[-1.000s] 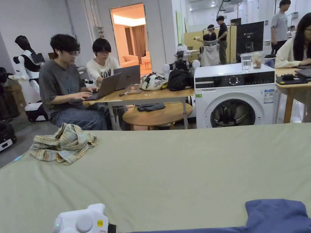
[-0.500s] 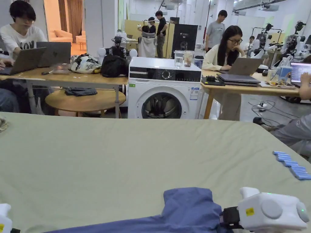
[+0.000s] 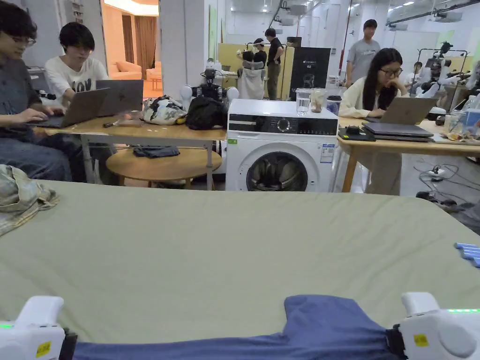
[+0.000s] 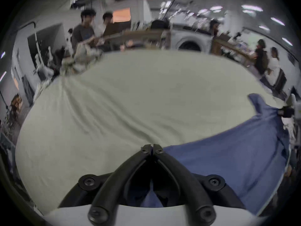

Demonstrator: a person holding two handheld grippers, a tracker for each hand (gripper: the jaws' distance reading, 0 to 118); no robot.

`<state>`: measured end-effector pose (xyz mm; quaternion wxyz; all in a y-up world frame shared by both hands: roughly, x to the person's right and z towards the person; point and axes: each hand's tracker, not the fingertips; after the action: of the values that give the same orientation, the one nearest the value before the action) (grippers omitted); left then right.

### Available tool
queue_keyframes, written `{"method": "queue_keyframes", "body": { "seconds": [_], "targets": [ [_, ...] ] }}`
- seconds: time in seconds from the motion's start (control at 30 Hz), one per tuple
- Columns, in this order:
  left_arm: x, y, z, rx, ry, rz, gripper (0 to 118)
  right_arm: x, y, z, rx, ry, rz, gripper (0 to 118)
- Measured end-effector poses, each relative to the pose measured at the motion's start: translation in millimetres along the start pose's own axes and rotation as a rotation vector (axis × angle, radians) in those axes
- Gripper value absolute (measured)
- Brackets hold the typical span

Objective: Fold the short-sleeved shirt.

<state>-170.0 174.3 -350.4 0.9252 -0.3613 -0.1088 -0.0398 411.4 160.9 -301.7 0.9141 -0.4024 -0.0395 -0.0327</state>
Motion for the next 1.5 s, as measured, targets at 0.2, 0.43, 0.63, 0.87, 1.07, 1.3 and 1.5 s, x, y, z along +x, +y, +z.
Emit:
{"method": "queue_keyframes", "body": {
  "seconds": [0.2, 0.43, 0.63, 0.87, 1.07, 1.3, 1.5],
  "targets": [
    [-15.6, -48.5, 99.8, 0.035, -0.086, 0.018, 0, 1.8, -73.1, 106.0, 0.114, 0.044, -0.038, 0],
    [-39.5, -134.0, 121.8, -0.067, -0.109, 0.024, 0, -0.9, -173.5, 164.3, 0.054, 0.030, -0.078, 0],
    [-49.6, -167.9, 100.1, -0.090, -0.096, 0.060, 0, -6.2, -206.1, 155.4, 0.008, 0.023, -0.099, 0],
    [-35.3, -167.0, 109.6, 0.070, -0.106, 0.083, 47, -20.6, -211.3, 162.1, 0.097, -0.039, -0.027, 69],
    [21.2, -104.7, 150.9, 0.368, -0.088, -0.014, 59, -62.1, -140.3, 180.5, 0.378, 0.097, 0.037, 68],
    [98.6, -48.7, 172.3, 0.522, -0.099, 0.012, 59, -138.6, -77.6, 152.7, 0.451, 0.185, 0.096, 68],
    [95.5, -50.5, 141.5, 0.450, -0.102, -0.015, 0, -166.1, -75.8, 122.4, 0.436, 0.187, 0.041, 0]
  ]
}}
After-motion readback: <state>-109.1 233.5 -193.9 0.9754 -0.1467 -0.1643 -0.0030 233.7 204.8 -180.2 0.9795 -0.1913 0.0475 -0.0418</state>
